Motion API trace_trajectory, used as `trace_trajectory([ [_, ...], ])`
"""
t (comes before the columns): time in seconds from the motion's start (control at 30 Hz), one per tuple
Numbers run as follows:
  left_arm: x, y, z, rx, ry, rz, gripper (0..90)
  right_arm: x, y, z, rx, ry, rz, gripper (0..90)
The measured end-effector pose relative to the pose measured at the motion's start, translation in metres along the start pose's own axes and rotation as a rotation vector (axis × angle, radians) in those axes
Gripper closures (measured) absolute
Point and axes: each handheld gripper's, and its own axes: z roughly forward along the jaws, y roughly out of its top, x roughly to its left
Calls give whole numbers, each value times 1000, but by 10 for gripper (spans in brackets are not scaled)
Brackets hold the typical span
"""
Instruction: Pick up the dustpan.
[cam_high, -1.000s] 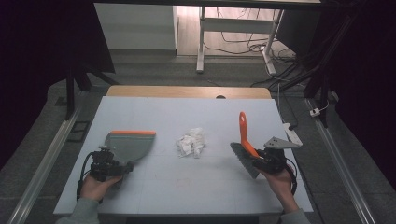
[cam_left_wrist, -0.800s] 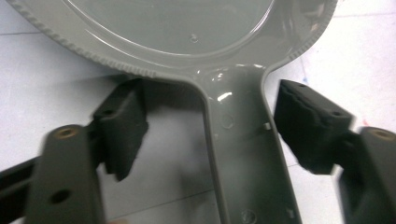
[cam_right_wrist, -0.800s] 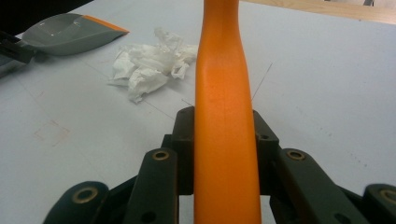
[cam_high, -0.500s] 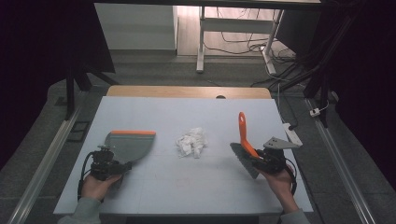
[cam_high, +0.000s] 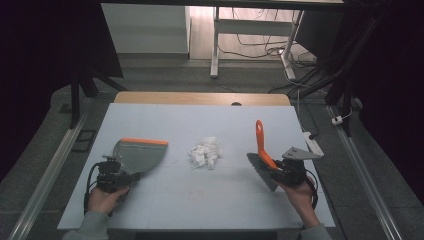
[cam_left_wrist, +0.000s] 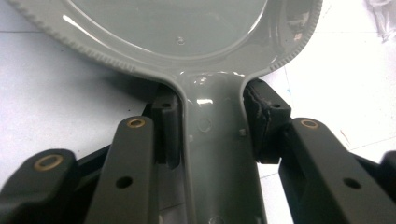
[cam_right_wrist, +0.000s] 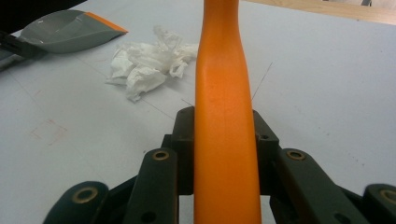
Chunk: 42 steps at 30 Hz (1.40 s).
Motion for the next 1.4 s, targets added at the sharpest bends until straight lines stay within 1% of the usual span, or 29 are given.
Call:
trace_trajectory([
  [0.27,2,0,-1,-9,-11,-7,611,-1,0,0,-1,-3,1,700],
  [0.47,4,0,-2,-11,-17,0,612,-1,0,-1,-5,-4,3,700],
  [0.7,6,0,-5,-35,-18,17,612,-1,0,-1,-7,-3,1,699],
  [0.8,7,0,-6,-47,-20,20,612,-1,1,-2,-10,-6,-1,700],
  [1.0,7,0,-11,-83,-41,43,612,0,1,-2,-15,-5,-1,700],
  [1.1,7,0,-14,-114,-39,55,612,0,1,-3,-15,-6,-4,700],
  [1.17,9,0,-17,-134,-54,62,612,0,2,-3,-18,-8,-4,700],
  [1.23,10,1,-18,-142,-69,61,612,0,2,-3,-20,-8,-3,700],
  [1.33,12,1,-20,-151,-76,68,612,0,2,-3,-19,-9,-6,700],
  [1.4,13,1,-21,-159,-85,80,612,1,2,-3,-18,-9,-8,700],
])
